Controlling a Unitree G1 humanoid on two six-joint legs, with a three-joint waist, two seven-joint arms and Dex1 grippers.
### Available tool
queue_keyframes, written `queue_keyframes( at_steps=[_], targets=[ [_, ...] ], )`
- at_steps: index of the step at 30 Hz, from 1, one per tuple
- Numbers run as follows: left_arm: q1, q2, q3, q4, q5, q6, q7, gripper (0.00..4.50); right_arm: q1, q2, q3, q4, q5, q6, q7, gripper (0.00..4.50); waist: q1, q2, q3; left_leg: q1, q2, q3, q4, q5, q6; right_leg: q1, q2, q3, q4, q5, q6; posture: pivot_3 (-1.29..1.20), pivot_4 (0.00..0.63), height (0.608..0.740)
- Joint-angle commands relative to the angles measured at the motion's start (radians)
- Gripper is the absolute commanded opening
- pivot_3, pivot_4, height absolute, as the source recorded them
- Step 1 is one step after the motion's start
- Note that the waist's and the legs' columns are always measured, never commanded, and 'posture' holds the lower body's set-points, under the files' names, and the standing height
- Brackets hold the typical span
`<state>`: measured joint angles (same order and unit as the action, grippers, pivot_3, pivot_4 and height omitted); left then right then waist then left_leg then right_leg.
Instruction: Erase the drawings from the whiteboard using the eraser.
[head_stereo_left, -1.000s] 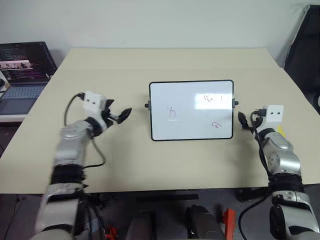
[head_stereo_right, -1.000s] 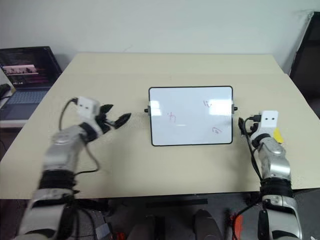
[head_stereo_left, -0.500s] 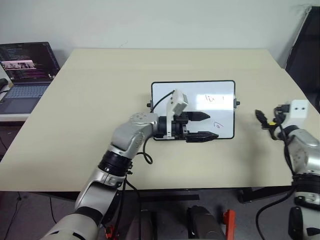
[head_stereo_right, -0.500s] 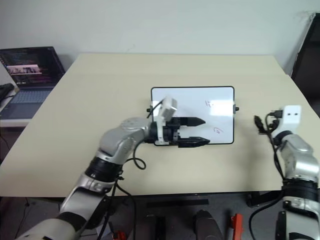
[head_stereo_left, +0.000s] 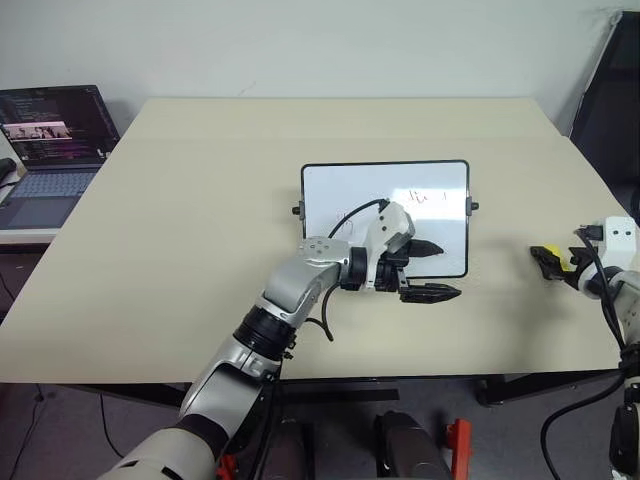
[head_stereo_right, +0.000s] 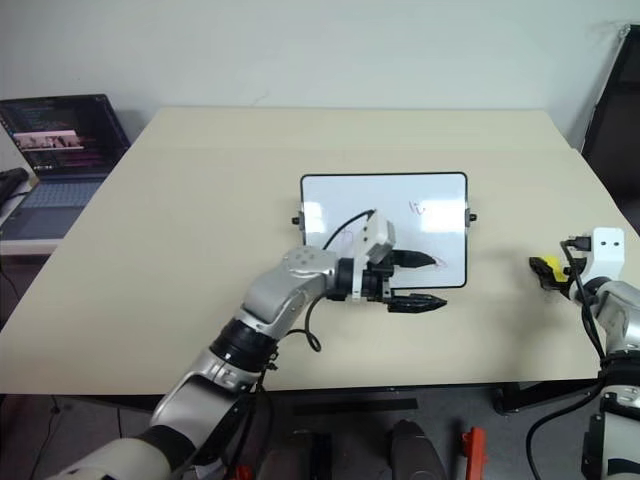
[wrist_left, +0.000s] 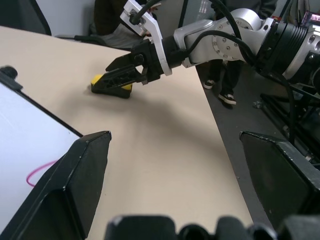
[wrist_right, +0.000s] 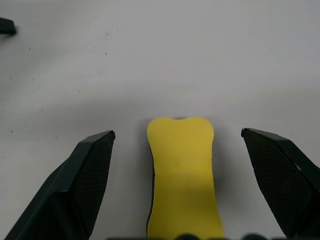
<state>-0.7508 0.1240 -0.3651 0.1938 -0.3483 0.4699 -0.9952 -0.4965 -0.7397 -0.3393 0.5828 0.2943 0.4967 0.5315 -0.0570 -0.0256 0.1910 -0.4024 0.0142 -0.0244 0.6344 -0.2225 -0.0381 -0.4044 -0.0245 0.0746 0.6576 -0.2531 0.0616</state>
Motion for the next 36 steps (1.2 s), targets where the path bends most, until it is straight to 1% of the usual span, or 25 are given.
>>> queue_keyframes(
  at_steps=[1, 10, 13, 18, 20, 21, 25, 27, 30, 31, 33, 34, 36],
  targets=[
    [0.0, -0.009, 0.001, -0.052, -0.001, -0.007, -0.014, 4.5, -0.024, -0.029, -0.003, 0.005, -0.008, -0.017, 0.016, 4.45, 0.0, 0.0, 0.0, 0.0, 0.0, 0.0, 0.0, 0.0, 0.0, 0.0, 0.0, 0.0, 0.0, 0.0, 0.0, 0.0, 0.15, 0.74],
    [0.015, 0.0, 0.001, -0.065, 0.007, -0.003, -0.025, 4.5, -0.013, -0.027, -0.006, 0.031, -0.019, -0.038, 0.015, 4.45, 0.0, 0.0, 0.0, 0.0, 0.0, 0.0, 0.0, 0.0, 0.0, 0.0, 0.0, 0.0, 0.0, 0.0, 0.0, 0.0, 0.15, 0.74],
    [0.026, 0.003, 0.003, -0.069, 0.01, -0.001, -0.028, 4.5, -0.017, -0.017, -0.018, 0.043, -0.015, -0.044, 0.004, 3.87, 0.0, 0.0, 0.0, 0.0, 0.0, 0.0, 0.0, 0.0, 0.0, 0.0, 0.0, 0.0, 0.0, 0.0, 0.0, 0.0, 0.15, 0.74],
    [0.037, 0.007, 0.003, -0.075, 0.013, 0.002, -0.028, 4.5, -0.019, -0.012, -0.022, 0.049, -0.009, -0.043, 0.0, 2.1, 0.0, 0.0, 0.0, 0.0, 0.0, 0.0, 0.0, 0.0, 0.0, 0.0, 0.0, 0.0, 0.0, 0.0, -0.001, 0.0, 0.15, 0.74],
    [0.038, 0.008, 0.0, -0.073, 0.019, 0.0, -0.028, 4.5, -0.023, -0.011, -0.018, 0.053, -0.012, -0.046, -0.001, 1.45, 0.0, 0.0, 0.0, 0.0, 0.0, 0.0, 0.0, 0.0, 0.0, 0.0, 0.0, 0.0, 0.0, 0.0, 0.0, 0.0, 0.15, 0.74],
    [0.037, 0.008, 0.0, -0.073, 0.02, 0.0, -0.028, 4.5, -0.025, -0.011, -0.017, 0.055, -0.013, -0.047, -0.002, 1.2, 0.0, 0.0, 0.0, 0.0, 0.0, 0.0, 0.0, 0.0, 0.0, 0.0, 0.0, 0.0, 0.0, 0.0, 0.0, 0.0, 0.15, 0.74],
    [0.033, 0.011, 0.009, -0.068, 0.02, 0.0, -0.028, 4.5, -0.022, -0.004, -0.019, 0.039, -0.006, -0.046, -0.005, 1.17, 0.0, 0.0, 0.0, 0.0, 0.0, 0.0, 0.0, 0.0, 0.0, 0.0, 0.0, 0.0, 0.0, 0.0, -0.001, 0.0, 0.15, 0.74],
    [0.029, 0.02, 0.015, -0.065, 0.026, -0.007, -0.024, 4.5, -0.008, 0.001, -0.028, -0.036, 0.02, -0.025, 0.01, 1.17, -0.001, 0.0, 0.0, 0.0, 0.0, 0.0, 0.0, 0.0, 0.0, 0.0, 0.0, 0.0, 0.0, 0.0, 0.0, 0.0, 0.15, 0.74],
    [0.02, 0.047, 0.04, -0.07, 0.029, -0.012, -0.015, 4.5, 0.016, -0.005, -0.046, -0.214, 0.068, 0.036, 0.013, 1.17, -0.001, 0.002, 0.0, 0.0, 0.0, 0.0, 0.0, 0.0, 0.0, 0.0, 0.0, 0.0, 0.001, 0.0, 0.0, 0.0, 0.15, 0.74],
    [0.017, 0.065, 0.055, -0.079, 0.028, -0.012, -0.012, 4.5, 0.017, -0.008, -0.052, -0.306, 0.095, 0.07, 0.013, 1.17, -0.002, 0.002, 0.0, 0.0, 0.0, 0.0, 0.0, 0.0, 0.0, 0.0, 0.0, 0.0, 0.001, 0.0, 0.0, 0.0, 0.15, 0.74],
    [0.019, 0.117, 0.107, -0.11, 0.02, -0.003, 0.001, 4.5, -0.012, -0.017, -0.051, -0.526, 0.17, 0.151, 0.018, 1.16, -0.006, 0.003, 0.0, 0.0, 0.0, -0.001, 0.0, 0.0, 0.0, 0.0, 0.0, 0.0, 0.001, -0.001, 0.002, 0.0, 0.15, 0.74],
    [0.027, 0.144, 0.159, -0.131, -0.002, 0.0, 0.014, 4.5, -0.052, -0.011, -0.037, -0.631, 0.218, 0.192, 0.02, 1.16, -0.009, 0.003, 0.0, 0.0, 0.0, -0.001, 0.0, 0.0, 0.0, -0.001, 0.001, 0.0, 0.002, -0.002, 0.004, 0.0, 0.15, 0.74],
    [0.04, 0.171, 0.227, -0.156, -0.041, 0.011, 0.036, 4.5, -0.104, 0.007, -0.018, -0.737, 0.276, 0.241, 0.018, 1.16, -0.015, 0.004, 0.001, 0.001, 0.001, -0.002, 0.0, 0.0, 0.0, -0.002, 0.001, 0.0, 0.004, -0.002, 0.004, 0.0, 0.15, 0.74]
  ],
)
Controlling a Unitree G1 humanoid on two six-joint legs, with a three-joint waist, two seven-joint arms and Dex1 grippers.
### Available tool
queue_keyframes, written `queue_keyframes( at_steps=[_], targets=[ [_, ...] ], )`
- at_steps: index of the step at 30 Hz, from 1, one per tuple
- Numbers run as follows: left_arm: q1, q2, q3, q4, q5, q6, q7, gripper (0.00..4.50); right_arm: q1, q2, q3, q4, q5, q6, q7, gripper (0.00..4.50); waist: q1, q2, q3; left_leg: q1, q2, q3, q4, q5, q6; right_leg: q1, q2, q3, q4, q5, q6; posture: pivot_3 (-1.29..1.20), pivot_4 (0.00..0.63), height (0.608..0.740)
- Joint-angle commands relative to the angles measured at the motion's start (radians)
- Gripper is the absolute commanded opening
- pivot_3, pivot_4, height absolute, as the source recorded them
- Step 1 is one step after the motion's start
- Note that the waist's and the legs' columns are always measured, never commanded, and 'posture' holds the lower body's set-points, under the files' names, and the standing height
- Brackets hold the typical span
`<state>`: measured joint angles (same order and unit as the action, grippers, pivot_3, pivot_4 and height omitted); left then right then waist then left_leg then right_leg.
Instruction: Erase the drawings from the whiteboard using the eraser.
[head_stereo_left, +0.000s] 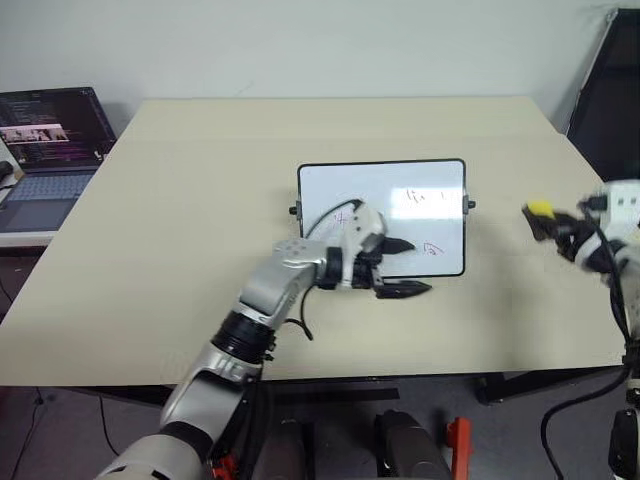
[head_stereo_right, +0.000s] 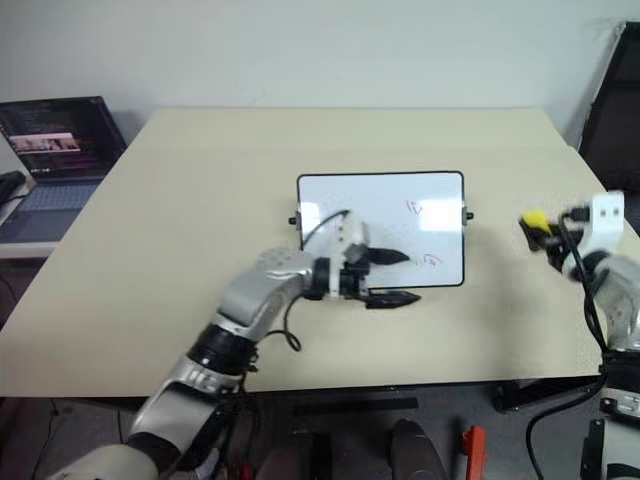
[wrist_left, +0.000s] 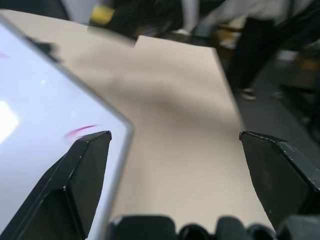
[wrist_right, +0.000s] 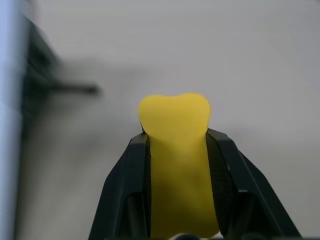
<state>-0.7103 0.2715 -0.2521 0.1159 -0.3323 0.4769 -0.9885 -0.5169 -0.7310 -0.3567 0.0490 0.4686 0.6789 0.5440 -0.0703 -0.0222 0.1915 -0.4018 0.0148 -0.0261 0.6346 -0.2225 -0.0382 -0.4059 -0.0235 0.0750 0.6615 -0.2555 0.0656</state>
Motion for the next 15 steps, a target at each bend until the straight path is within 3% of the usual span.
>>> queue_keyframes(
  at_steps=[1, 5, 9, 15],
  targets=[
    [0.03, 0.059, 0.158, -0.107, -0.083, 0.01, 0.022, 4.5, -0.123, 0.038, 0.031, -0.236, 0.129, 0.055, 0.014, 1.16, -0.001, 0.0, 0.0, 0.0, 0.0, 0.0, 0.0, 0.0, 0.0, 0.0, 0.0, 0.0, 0.0, 0.0, 0.0, 0.0, 0.15, 0.74],
    [0.137, 0.177, 0.237, -0.175, -0.094, 0.007, 0.004, 4.5, -0.228, 0.177, 0.185, -0.247, 0.11, -0.018, 0.042, 1.15, -0.003, -0.003, -0.002, 0.001, 0.004, -0.001, 0.0, 0.0, 0.0, 0.002, 0.002, -0.003, -0.001, 0.0, 0.0, 0.0, 0.15, 0.74],
    [0.314, 0.316, 0.332, -0.275, -0.092, -0.007, 0.019, 4.5, -0.344, 0.343, 0.534, -0.002, -0.187, -0.321, 0.116, 1.15, -0.018, -0.003, -0.002, 0.001, 0.005, 0.002, 0.0, 0.0, 0.0, -0.001, 0.002, -0.001, 0.0, 0.001, -0.002, 0.0, 0.15, 0.74],
    [0.438, 0.38, 0.377, -0.329, -0.081, -0.039, 0.057, 4.5, -0.419, 0.412, 0.659, 0.345, -0.387, -0.658, 0.169, 1.15, 0.033, -0.004, -0.001, -0.003, 0.009, 0.0, 0.0, -0.001, -0.001, -0.002, 0.003, -0.006, -0.002, 0.002, -0.01, 0.0, 0.15, 0.74]
  ],
)
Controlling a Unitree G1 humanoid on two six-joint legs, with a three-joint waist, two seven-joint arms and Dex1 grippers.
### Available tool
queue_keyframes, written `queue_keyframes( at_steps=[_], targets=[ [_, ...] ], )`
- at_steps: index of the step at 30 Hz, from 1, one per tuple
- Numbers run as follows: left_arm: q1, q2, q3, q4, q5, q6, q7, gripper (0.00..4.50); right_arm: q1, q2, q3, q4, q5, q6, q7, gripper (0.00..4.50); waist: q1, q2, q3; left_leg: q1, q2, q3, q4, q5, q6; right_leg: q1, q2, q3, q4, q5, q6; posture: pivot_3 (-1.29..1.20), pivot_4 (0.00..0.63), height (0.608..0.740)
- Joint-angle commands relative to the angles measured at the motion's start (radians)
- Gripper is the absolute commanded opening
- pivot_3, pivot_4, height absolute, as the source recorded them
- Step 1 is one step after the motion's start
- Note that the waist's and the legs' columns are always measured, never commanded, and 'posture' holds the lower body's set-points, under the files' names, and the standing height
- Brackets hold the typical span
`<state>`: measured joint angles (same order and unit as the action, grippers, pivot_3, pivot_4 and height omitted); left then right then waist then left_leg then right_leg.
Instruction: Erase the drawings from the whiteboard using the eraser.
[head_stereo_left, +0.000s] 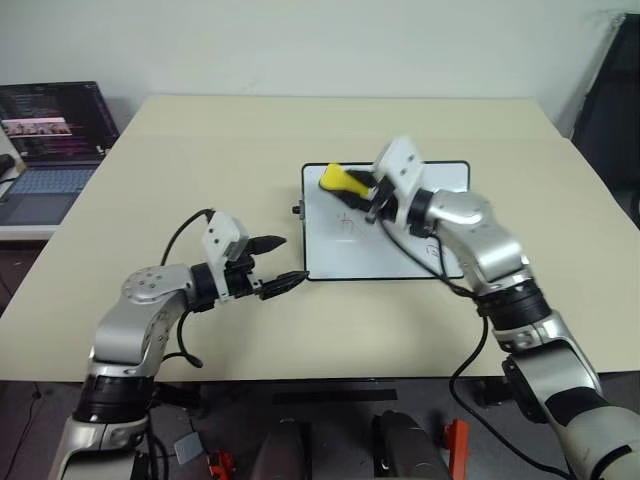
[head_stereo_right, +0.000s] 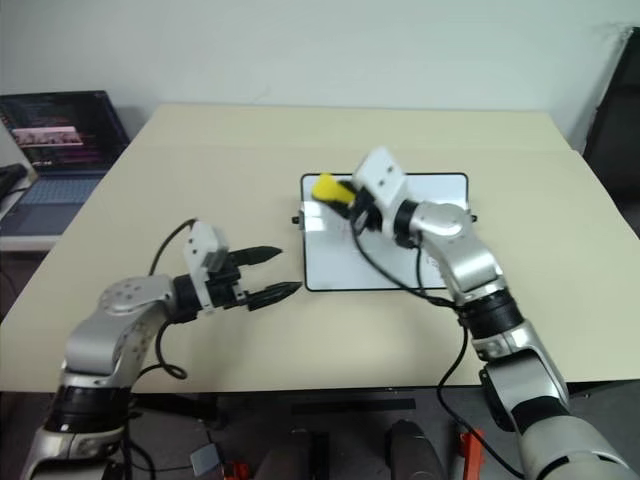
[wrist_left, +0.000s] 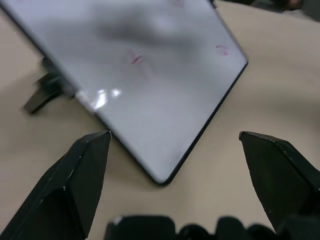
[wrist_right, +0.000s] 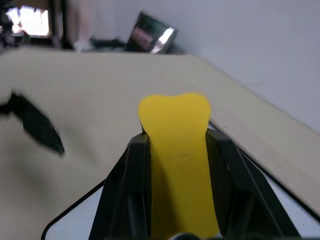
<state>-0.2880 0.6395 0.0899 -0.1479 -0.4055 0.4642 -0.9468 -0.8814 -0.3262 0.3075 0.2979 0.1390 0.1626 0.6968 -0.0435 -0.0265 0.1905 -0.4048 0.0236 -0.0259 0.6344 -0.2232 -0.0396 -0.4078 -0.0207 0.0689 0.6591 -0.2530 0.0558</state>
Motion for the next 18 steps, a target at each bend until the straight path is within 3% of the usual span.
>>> queue_keyframes(
  at_steps=[1, 11, 18],
  targets=[
    [0.03, 0.014, 0.046, -0.085, -0.017, -0.023, 0.024, 4.5, -0.073, 0.021, -0.004, 0.154, -0.072, -0.18, 0.017, 1.15, 0.009, 0.0, 0.0, -0.001, 0.001, 0.0, 0.0, 0.0, 0.0, 0.0, -0.001, 0.0, 0.0, 0.0, 0.0, 0.0, 0.15, 0.74],
    [0.107, 0.009, 0.094, -0.239, -0.124, 0.044, 0.081, 4.5, -0.212, 0.054, -0.027, 0.563, -0.176, -0.407, 0.037, 1.14, 0.002, -0.001, 0.001, 0.002, 0.002, 0.001, 0.0, 0.0, -0.001, 0.0, 0.003, 0.0, 0.003, 0.0, -0.005, 0.0, 0.15, 0.74],
    [0.104, 0.039, 0.11, -0.242, -0.172, 0.071, 0.069, 4.5, -0.133, 0.059, 0.054, 0.64, -0.269, -0.5, 0.152, 1.14, -0.013, -0.002, 0.0, 0.005, 0.003, 0.001, 0.0, 0.0, -0.001, 0.001, 0.003, 0.0, 0.004, 0.0, -0.005, 0.0, 0.15, 0.74]
  ],
)
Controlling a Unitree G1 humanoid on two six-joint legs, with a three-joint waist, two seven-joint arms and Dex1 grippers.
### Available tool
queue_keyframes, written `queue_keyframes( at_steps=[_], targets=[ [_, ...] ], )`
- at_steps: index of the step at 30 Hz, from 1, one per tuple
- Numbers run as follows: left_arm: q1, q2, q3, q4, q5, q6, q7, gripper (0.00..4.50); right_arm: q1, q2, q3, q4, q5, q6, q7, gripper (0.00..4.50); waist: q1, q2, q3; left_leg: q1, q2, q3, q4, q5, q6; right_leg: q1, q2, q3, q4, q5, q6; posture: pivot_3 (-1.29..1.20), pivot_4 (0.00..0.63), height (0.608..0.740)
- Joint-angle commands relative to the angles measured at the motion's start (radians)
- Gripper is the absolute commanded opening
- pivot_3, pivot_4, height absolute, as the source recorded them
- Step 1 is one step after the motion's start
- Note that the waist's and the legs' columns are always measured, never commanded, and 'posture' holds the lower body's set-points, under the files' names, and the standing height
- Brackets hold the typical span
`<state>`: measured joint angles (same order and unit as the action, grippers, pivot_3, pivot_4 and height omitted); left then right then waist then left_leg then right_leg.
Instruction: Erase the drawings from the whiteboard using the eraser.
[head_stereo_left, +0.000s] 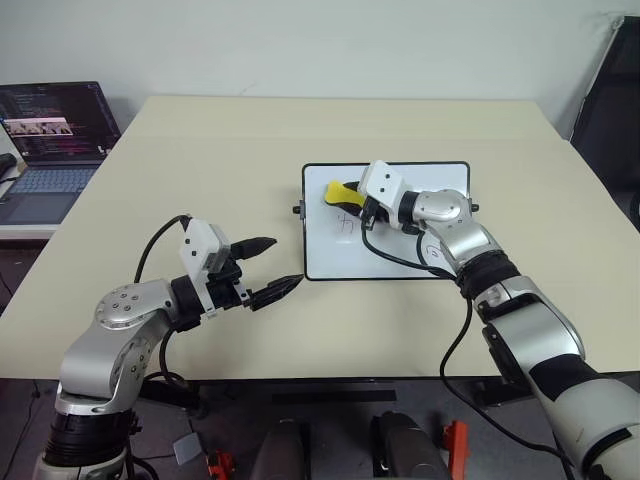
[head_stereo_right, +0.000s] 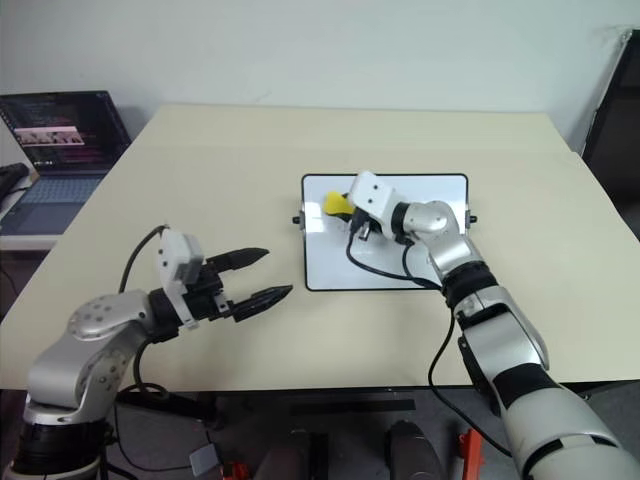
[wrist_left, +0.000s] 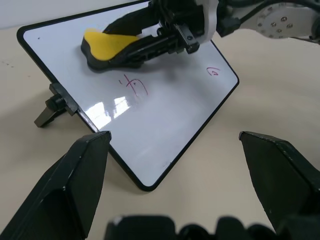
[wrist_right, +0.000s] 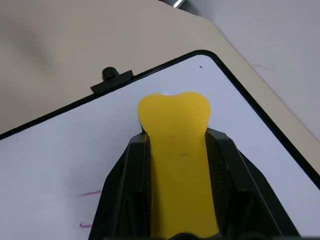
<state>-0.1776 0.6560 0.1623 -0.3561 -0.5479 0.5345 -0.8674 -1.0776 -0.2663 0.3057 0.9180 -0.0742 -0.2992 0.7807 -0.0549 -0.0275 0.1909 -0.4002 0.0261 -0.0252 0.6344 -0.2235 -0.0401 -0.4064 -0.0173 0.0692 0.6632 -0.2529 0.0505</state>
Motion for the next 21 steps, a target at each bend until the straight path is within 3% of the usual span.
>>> queue_keyframes(
  at_steps=[1, 5, 7, 11, 17, 21],
  targets=[
    [-0.005, 0.027, 0.039, -0.033, -0.032, 0.001, -0.01, 4.5, 0.092, 0.0, 0.072, 0.016, -0.066, -0.048, 0.096, 1.14, -0.002, -0.001, -0.001, 0.001, 0.0, 0.0, 0.0, 0.0, 0.0, 0.0, 0.0, 0.0, 0.0, 0.0, 0.0, 0.0, 0.15, 0.74],
    [-0.004, 0.037, 0.042, -0.027, -0.039, -0.001, -0.007, 4.5, 0.191, -0.004, 0.102, -0.004, -0.075, -0.049, 0.188, 1.14, -0.003, -0.003, -0.004, 0.003, 0.001, 0.0, 0.0, 0.0, 0.0, 0.003, 0.001, 0.001, 0.001, 0.0, 0.0, 0.0, 0.15, 0.74],
    [-0.014, 0.031, 0.044, -0.024, -0.051, 0.004, 0.003, 4.5, 0.208, -0.01, 0.088, 0.003, -0.072, -0.049, 0.166, 1.14, -0.004, -0.003, -0.004, 0.007, 0.001, 0.0, 0.001, 0.0, 0.0, 0.006, 0.001, 0.0, 0.001, 0.0, 0.0, 0.0, 0.15, 0.74],
    [-0.022, 0.034, 0.03, -0.021, -0.055, 0.004, 0.007, 4.5, 0.14, -0.01, 0.019, 0.051, -0.059, -0.042, 0.027, 1.14, -0.005, -0.003, -0.004, 0.023, 0.001, 0.0, 0.002, 0.001, 0.001, 0.021, 0.001, 0.002, -0.001, -0.004, -0.004, 0.0, 0.15, 0.74],
    [-0.052, 0.029, 0.003, 0.002, -0.047, -0.001, 0.001, 4.5, -0.01, -0.035, -0.02, 0.173, -0.12, -0.026, -0.253, 1.14, -0.005, -0.003, -0.004, 0.023, 0.001, 0.0, 0.004, 0.003, 0.004, 0.017, 0.001, 0.002, -0.001, -0.001, -0.006, 0.0, 0.15, 0.74],
    [-0.067, 0.026, -0.009, 0.014, -0.043, -0.004, -0.002, 4.5, -0.034, -0.018, -0.03, 0.196, -0.135, -0.023, -0.299, 1.13, -0.005, -0.004, -0.005, 0.02, 0.002, 0.001, 0.004, 0.003, 0.004, 0.019, 0.001, 0.002, -0.001, -0.001, -0.006, 0.0, 0.15, 0.74]
  ],
)
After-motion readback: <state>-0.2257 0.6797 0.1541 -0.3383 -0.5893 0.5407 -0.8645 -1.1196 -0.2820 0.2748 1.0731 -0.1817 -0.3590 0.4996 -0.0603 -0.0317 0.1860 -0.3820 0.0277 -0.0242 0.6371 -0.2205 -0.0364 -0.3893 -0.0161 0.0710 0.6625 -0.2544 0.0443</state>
